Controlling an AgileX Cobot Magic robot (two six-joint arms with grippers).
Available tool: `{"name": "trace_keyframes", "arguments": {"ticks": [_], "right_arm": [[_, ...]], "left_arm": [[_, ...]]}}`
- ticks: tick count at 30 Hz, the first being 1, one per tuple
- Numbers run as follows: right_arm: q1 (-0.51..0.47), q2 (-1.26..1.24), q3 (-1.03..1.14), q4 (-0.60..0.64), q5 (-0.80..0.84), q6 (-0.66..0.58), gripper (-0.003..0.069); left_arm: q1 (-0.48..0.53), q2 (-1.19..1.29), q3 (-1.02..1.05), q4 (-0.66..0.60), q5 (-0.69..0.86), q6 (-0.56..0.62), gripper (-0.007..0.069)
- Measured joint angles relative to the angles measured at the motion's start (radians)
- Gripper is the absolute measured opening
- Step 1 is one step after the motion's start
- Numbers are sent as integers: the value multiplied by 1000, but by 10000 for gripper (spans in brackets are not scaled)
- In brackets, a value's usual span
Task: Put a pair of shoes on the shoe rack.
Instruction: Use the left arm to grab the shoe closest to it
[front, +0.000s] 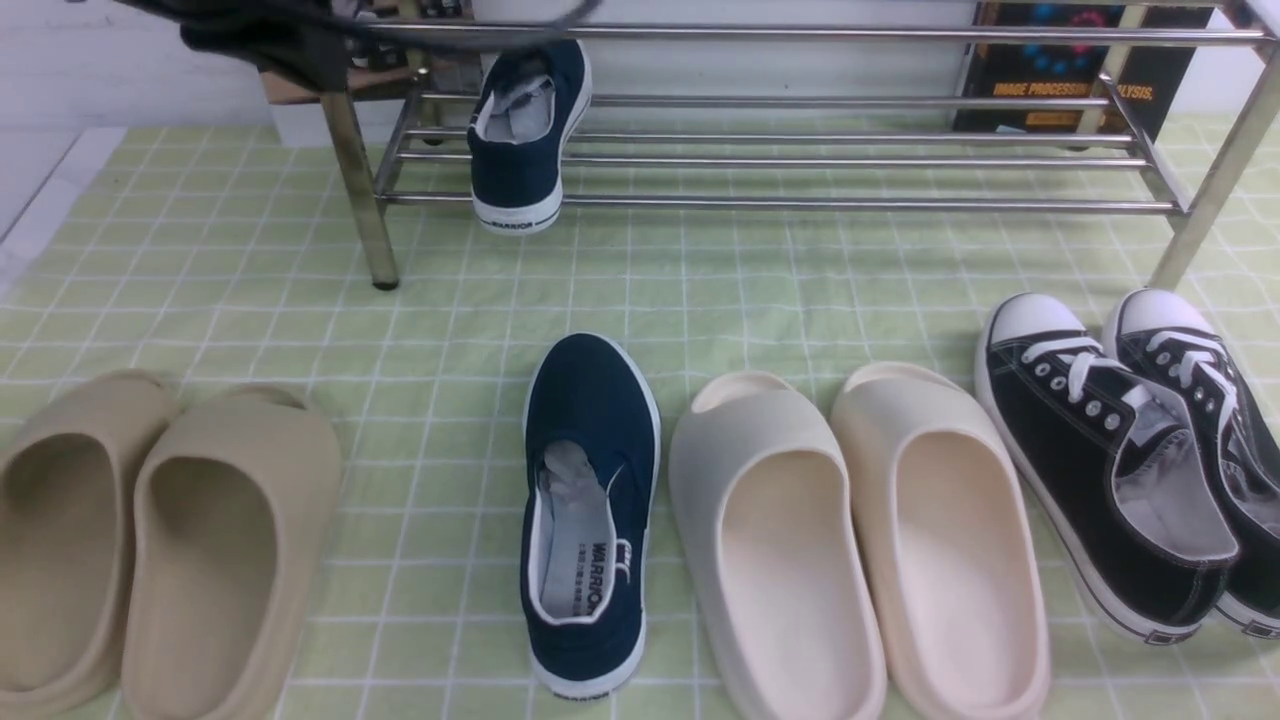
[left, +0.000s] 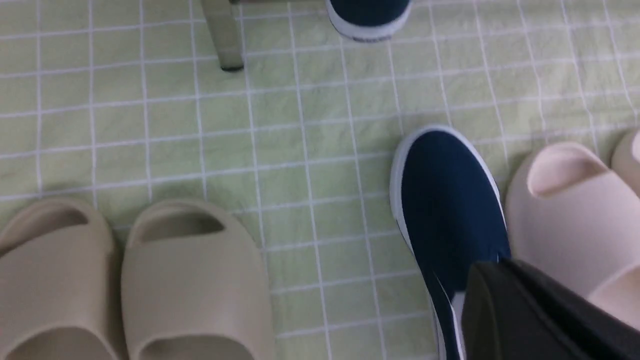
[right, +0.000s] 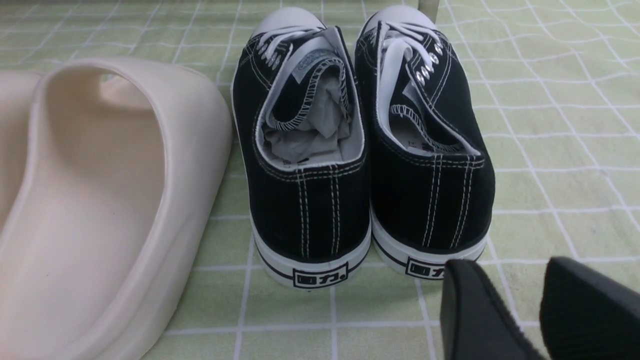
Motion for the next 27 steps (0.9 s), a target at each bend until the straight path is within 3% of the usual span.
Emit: {"name": "trace_keyframes", "arguments": {"ticks": [7, 15, 19, 21, 24, 26, 27], "right_arm": [[0, 0, 0, 0, 0, 0, 246], [0, 0, 0, 0, 0, 0, 246], [0, 0, 0, 0, 0, 0, 246], [0, 0, 0, 0, 0, 0, 246], [0, 0, 0, 0, 0, 0, 246], [0, 0, 0, 0, 0, 0, 246], [0, 0, 0, 0, 0, 0, 246]], "left_arm": [[-162, -155, 361, 20, -10, -76, -13], [-184, -166, 684, -23, -244, -151, -13], [-184, -95, 716, -48, -326, -154, 1], [-184, -62, 716, -59, -359, -154, 23], [-184, 21, 716, -92, -436, -154, 158], [-184, 42, 716, -99, -450, -154, 203], [-184, 75, 716, -108, -469, -154, 272]]}}
